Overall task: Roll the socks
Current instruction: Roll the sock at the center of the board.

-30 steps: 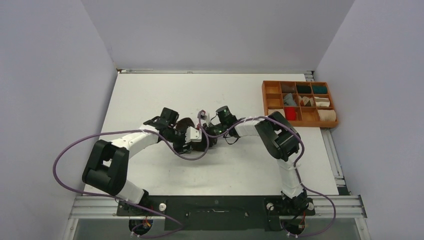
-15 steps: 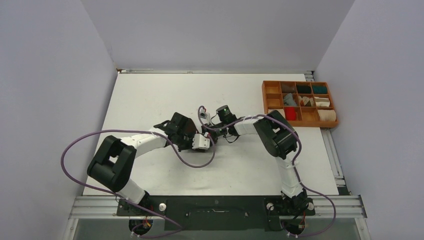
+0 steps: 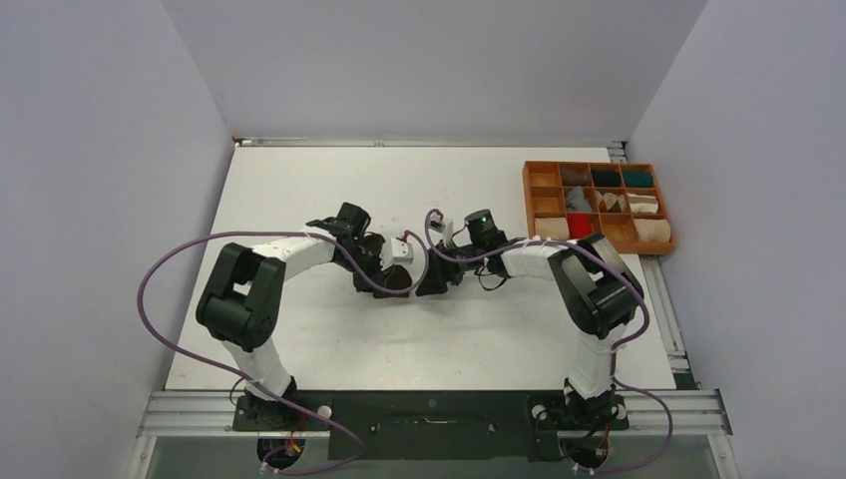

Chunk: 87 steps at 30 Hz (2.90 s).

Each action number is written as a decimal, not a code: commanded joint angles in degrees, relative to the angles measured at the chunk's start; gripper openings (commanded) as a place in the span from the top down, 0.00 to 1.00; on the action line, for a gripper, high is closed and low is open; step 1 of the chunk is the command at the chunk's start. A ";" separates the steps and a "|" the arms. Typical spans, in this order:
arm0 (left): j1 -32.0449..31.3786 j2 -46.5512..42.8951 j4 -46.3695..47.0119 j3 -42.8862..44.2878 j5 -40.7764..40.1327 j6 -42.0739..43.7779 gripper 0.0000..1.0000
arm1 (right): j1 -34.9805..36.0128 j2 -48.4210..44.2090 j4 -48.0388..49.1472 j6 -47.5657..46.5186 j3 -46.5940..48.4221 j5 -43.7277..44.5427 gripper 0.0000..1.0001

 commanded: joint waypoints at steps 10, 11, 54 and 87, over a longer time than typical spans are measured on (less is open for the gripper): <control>5.90 13.44 -16.73 8.96 6.93 -3.97 1.00 | 14.10 -12.41 23.08 -43.07 -11.55 25.60 0.13; 5.90 13.84 -16.92 9.11 6.65 -4.01 1.00 | 14.58 -11.33 23.03 -44.43 -10.46 26.35 0.13; 11.76 14.88 -12.64 19.15 -9.02 -22.49 0.44 | 30.05 -5.28 1.19 -40.67 -0.89 44.67 0.88; 6.31 15.13 -1.07 26.36 -18.78 -16.39 1.00 | 20.20 7.55 -18.33 -21.90 16.47 20.24 0.88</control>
